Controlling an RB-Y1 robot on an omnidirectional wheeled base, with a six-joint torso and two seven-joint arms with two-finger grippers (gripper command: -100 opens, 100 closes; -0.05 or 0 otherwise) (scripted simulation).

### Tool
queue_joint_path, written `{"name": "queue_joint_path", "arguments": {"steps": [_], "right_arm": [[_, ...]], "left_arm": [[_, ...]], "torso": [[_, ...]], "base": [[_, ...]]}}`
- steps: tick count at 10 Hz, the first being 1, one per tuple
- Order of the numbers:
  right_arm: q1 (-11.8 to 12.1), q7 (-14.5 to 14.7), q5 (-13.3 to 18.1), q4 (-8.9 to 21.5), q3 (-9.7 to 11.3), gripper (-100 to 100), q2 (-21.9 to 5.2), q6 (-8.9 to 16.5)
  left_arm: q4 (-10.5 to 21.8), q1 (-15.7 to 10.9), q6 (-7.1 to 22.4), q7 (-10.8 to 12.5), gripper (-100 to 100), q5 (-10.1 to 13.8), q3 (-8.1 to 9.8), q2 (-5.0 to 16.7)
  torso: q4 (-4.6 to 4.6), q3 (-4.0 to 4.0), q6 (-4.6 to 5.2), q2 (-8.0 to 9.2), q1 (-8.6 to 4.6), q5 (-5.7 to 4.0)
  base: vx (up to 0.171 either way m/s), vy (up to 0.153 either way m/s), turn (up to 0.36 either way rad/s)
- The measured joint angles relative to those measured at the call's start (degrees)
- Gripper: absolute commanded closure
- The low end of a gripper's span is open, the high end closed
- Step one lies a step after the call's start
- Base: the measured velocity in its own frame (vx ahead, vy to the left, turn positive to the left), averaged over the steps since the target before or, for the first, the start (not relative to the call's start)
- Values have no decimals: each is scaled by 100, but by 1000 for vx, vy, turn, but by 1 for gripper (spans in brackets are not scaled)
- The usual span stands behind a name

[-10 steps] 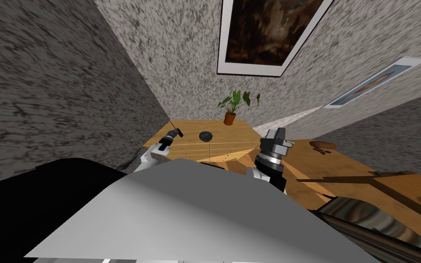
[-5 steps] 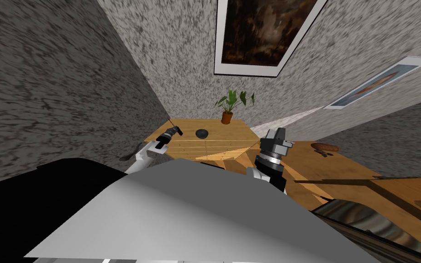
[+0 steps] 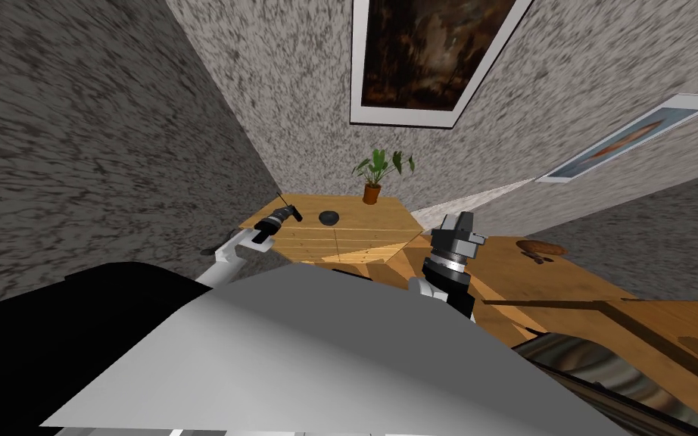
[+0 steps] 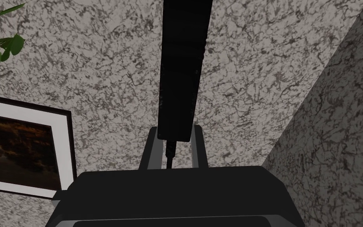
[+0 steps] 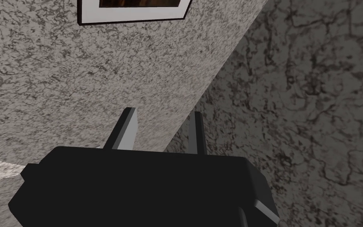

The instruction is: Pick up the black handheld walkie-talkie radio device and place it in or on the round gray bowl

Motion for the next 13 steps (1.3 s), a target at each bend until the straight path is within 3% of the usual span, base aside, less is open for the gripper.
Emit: {"name": "queue_joint_path", "arguments": {"steps": [3,5,9,13], "right_arm": [[1,0,0,0,0,0,0,0],[1,0,0,0,-1,0,-1,0],[1,0,0,0,0,0,-1,0],[1,0,0,-1,-1,0,-1,0]], "left_arm": [[-235,117,167,128,100,39,26,293],[-412,156,380,67,100,55,42,281],[-770,219,820,-195,100,130,123,-13],[-1086,246,1240,-527,100,213,205,-467]], "torso": [[-2,-9,2,-18,-2,-5],[-10,-29,7,-50,22,1],[-14,-36,6,-62,17,1],[-14,-37,1,-63,43,7]], "base": [[-1,-166,17],[61,-113,-93],[65,-131,-109],[67,-79,-105]]}}
